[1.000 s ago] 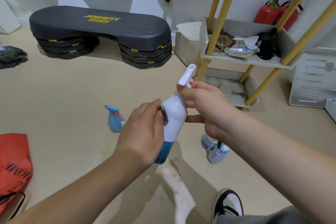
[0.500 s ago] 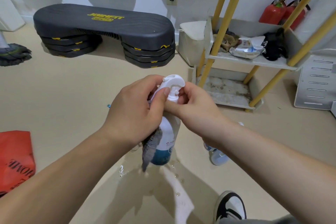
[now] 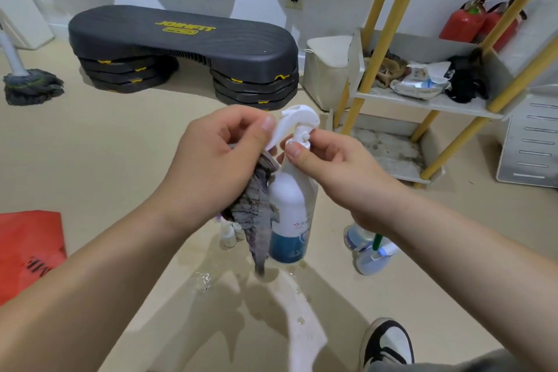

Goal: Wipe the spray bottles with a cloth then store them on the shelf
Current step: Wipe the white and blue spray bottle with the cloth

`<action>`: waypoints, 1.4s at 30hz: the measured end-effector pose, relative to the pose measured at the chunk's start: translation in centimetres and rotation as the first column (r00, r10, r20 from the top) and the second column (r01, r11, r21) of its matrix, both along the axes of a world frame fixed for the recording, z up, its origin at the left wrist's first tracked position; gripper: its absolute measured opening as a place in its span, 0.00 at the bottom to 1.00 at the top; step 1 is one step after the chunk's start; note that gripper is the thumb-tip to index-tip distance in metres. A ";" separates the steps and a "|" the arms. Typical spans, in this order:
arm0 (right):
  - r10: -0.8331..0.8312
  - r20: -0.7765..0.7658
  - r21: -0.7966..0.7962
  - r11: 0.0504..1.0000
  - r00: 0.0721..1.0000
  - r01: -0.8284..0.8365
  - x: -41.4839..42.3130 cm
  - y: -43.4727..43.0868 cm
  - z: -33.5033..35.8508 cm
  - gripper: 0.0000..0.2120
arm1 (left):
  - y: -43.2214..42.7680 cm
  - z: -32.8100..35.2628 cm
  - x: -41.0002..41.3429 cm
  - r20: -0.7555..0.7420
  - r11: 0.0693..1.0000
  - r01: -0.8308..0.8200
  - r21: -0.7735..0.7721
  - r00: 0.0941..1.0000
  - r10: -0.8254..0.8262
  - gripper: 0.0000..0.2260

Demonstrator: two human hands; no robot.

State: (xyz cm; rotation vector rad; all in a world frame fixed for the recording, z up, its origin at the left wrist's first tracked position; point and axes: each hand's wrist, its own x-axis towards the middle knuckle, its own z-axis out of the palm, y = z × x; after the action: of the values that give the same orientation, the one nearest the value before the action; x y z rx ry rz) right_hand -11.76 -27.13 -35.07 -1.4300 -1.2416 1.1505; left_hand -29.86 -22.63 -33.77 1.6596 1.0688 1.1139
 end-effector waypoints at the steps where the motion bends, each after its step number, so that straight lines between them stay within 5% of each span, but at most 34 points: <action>1: -0.043 -0.003 -0.007 0.999 0.999 0.043 0.2 0.1 0.0 0.18 | 0.7 -0.2 -0.3 0.010 0.996 -0.081 -0.037 0.997 0.082 0.07; 4: -0.138 -0.044 -0.063 0.989 0.989 0.135 0.7 0.1 0.1 0.37 | 2.9 -1.1 -1.8 0.025 0.924 -0.327 -0.200 0.941 0.338 0.16; 6: -0.163 -0.051 -0.101 0.982 0.985 0.157 0.8 0.0 0.1 0.41 | 3.6 -1.3 -2.3 0.082 0.862 -0.364 -0.354 0.905 0.417 0.21; 10: -0.215 -0.069 -0.173 0.964 0.974 0.200 1.4 0.0 0.0 0.31 | 3.9 -1.4 -2.2 0.138 0.769 -0.163 -0.619 0.941 0.310 0.18; 13: -0.235 -0.067 -0.192 0.957 0.970 0.218 1.4 0.2 -0.1 0.27 | 3.5 -2.1 -1.7 0.164 0.733 -0.060 -0.678 0.959 0.231 0.10; 15: -0.248 -0.062 -0.180 0.956 0.967 0.233 1.4 0.3 -0.2 0.29 | 3.4 -2.7 -1.4 0.061 0.798 -0.135 -0.587 0.976 0.210 0.04; 18: -0.274 -0.052 -0.174 0.949 0.960 0.262 1.5 0.4 -0.5 0.30 | 2.7 -2.7 -1.2 -0.210 0.973 -0.169 -0.156 0.968 0.134 0.08; 24: -0.307 -0.026 -0.203 0.934 0.952 0.295 1.8 0.4 -0.9 0.28 | 0.9 -1.4 -1.0 -0.335 0.932 -0.117 0.344 0.911 0.239 0.07; 27: -0.319 -0.031 -0.215 0.928 0.947 0.306 1.9 0.4 -1.0 0.27 | 1.1 -1.2 -1.3 -0.398 0.916 -0.120 0.384 0.873 0.281 0.07; 31: -0.323 -0.051 -0.232 0.924 0.945 0.303 1.7 0.4 -0.9 0.27 | 1.8 -2.4 -1.7 -0.667 0.903 0.007 0.429 0.677 0.312 0.07; 34: -0.332 -0.063 -0.249 0.918 0.941 0.308 1.6 0.6 -0.9 0.27 | 1.9 -2.6 -1.6 -0.703 0.875 0.102 0.474 0.642 0.306 0.03; 38: -0.331 -0.074 -0.265 0.916 0.941 0.301 1.6 0.6 -1.0 0.27 | 0.8 -1.3 -0.9 -0.593 0.858 0.029 0.512 0.735 0.329 0.04; 42: -0.322 -0.109 -0.292 0.915 0.940 0.280 1.2 0.4 -0.7 0.08 | -3.7 -1.5 2.1 -0.289 0.982 0.025 0.189 0.957 0.032 0.08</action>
State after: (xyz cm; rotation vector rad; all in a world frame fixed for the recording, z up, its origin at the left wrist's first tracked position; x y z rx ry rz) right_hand -10.59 -26.69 -35.76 -1.6335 -0.7396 1.2218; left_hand -27.79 -26.32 -35.28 2.0226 1.1777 1.0196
